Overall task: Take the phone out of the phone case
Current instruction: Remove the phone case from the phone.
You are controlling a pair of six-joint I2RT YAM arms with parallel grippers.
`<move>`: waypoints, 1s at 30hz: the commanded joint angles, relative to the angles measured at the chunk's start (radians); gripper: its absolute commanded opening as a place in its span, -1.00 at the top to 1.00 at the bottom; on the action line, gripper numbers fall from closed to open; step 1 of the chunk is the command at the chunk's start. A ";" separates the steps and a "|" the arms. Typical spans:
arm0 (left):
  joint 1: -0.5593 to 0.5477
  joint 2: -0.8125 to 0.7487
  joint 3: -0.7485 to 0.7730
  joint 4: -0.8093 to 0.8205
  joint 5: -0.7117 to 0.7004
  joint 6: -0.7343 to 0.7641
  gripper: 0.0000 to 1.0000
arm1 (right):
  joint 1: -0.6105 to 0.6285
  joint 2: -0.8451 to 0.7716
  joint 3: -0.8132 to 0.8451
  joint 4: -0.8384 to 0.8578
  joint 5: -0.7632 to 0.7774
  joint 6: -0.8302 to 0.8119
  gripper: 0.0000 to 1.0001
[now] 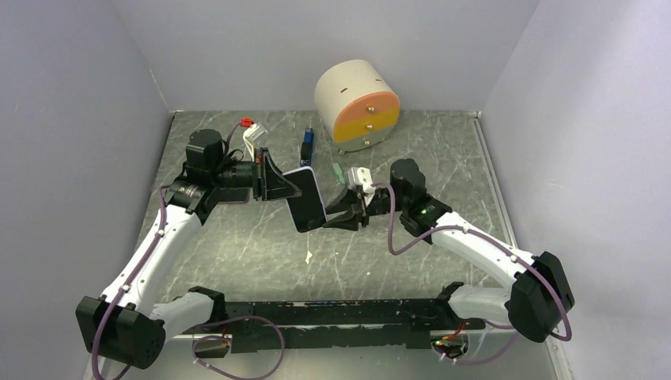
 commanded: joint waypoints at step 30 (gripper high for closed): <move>0.002 -0.038 0.070 -0.044 0.019 0.072 0.95 | 0.033 0.035 0.093 -0.128 -0.052 -0.091 0.15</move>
